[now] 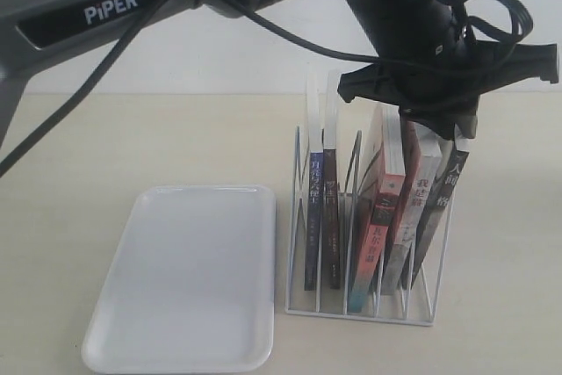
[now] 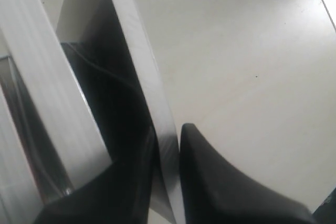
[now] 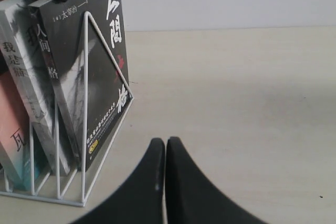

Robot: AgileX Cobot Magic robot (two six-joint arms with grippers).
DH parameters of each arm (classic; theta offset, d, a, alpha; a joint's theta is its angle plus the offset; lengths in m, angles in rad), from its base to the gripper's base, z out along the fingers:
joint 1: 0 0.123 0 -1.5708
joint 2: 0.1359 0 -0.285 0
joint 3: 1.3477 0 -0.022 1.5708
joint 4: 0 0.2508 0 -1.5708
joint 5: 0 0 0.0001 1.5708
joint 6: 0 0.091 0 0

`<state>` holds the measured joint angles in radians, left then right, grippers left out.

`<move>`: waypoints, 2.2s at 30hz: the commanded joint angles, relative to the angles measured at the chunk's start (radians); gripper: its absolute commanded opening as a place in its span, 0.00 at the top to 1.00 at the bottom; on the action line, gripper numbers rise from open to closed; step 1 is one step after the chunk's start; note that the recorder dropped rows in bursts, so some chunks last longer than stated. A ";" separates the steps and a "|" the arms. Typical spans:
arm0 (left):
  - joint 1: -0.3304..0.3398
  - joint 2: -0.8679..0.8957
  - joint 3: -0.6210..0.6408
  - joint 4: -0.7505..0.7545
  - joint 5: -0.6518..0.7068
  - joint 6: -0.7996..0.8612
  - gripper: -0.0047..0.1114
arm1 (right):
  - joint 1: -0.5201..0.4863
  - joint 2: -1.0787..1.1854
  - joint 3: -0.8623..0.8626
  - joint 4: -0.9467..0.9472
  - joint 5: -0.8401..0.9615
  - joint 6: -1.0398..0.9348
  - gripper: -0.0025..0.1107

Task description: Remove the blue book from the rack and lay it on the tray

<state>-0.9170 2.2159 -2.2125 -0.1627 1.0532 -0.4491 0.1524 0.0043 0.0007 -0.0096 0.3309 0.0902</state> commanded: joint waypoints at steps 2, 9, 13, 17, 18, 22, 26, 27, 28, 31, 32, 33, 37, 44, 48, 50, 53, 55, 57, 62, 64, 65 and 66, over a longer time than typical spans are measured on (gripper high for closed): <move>-0.003 0.016 0.004 0.026 0.021 0.037 0.92 | -0.003 -0.004 -0.001 -0.004 -0.009 0.001 0.98; -0.003 0.012 -0.028 0.021 0.039 0.037 0.92 | -0.003 -0.004 -0.001 -0.004 -0.009 0.001 0.98; -0.003 0.012 -0.082 0.017 0.076 0.037 0.92 | -0.003 -0.004 -0.001 -0.004 -0.009 0.001 0.98; -0.003 0.012 -0.143 0.017 0.106 0.037 0.92 | -0.003 -0.004 -0.001 -0.004 -0.009 0.001 0.98; -0.003 0.012 -0.151 0.017 0.106 0.037 0.92 | -0.003 -0.004 -0.001 -0.004 -0.009 0.001 0.98; -0.003 0.012 -0.176 0.017 0.127 0.037 0.92 | -0.003 -0.004 -0.001 -0.004 -0.005 0.001 0.98; -0.003 0.008 -0.184 0.010 0.129 0.037 0.92 | -0.003 -0.004 -0.001 -0.004 -0.005 0.001 0.98; -0.003 0.004 -0.184 0.010 0.129 0.035 0.92 | -0.003 -0.004 -0.001 -0.004 -0.005 0.001 0.98; -0.003 0.002 -0.184 0.010 0.129 0.031 0.92 | -0.003 -0.004 -0.001 -0.004 -0.005 0.001 0.98; -0.003 -0.005 -0.184 0.010 0.129 0.013 0.92 | -0.003 -0.004 -0.001 -0.004 -0.005 0.001 0.98; -0.003 -0.006 -0.184 0.010 0.129 0.013 0.92 | -0.003 -0.004 -0.001 -0.004 -0.005 0.001 0.98; -0.003 -0.009 -0.184 0.010 0.129 0.013 0.92 | -0.003 -0.004 -0.001 -0.004 -0.005 0.001 0.98; -0.003 -0.016 -0.184 0.003 0.127 0.001 0.92 | -0.003 -0.004 -0.001 -0.004 -0.005 0.001 0.98; -0.003 -0.037 -0.184 -0.008 0.122 -0.004 0.92 | -0.003 -0.004 -0.001 -0.004 -0.005 0.001 0.98; -0.003 -0.053 -0.184 -0.010 0.122 -0.004 0.92 | -0.003 -0.004 -0.001 -0.004 -0.005 0.001 0.98; -0.003 -0.060 -0.184 -0.013 0.121 -0.006 0.92 | -0.003 -0.004 -0.001 -0.004 -0.005 0.001 0.98; -0.003 -0.070 -0.184 -0.013 0.118 -0.006 0.92 | -0.003 -0.004 -0.001 -0.004 -0.005 0.001 0.98; -0.003 -0.075 -0.184 -0.018 0.118 -0.006 0.92 | -0.003 -0.004 -0.001 -0.004 -0.005 0.001 0.98; -0.003 -0.079 -0.184 -0.024 0.118 -0.006 0.92 | -0.003 -0.004 -0.001 -0.004 -0.005 0.001 0.98; -0.003 -0.081 -0.184 -0.029 0.120 -0.003 0.92 | -0.003 -0.004 -0.001 -0.004 -0.005 0.001 0.98; -0.003 -0.081 -0.184 -0.029 0.120 -0.003 0.92 | -0.003 -0.004 -0.001 -0.004 -0.005 0.001 0.98; -0.003 -0.081 -0.184 -0.029 0.120 -0.003 0.92 | -0.003 -0.004 -0.001 -0.004 -0.005 0.001 0.98; -0.003 -0.081 -0.184 -0.029 0.120 -0.003 0.92 | -0.003 -0.004 -0.001 -0.004 -0.005 0.001 0.98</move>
<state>-0.9170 2.1534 -2.3824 -0.1712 1.1997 -0.4503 0.1524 0.0043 0.0007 -0.0096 0.3309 0.0902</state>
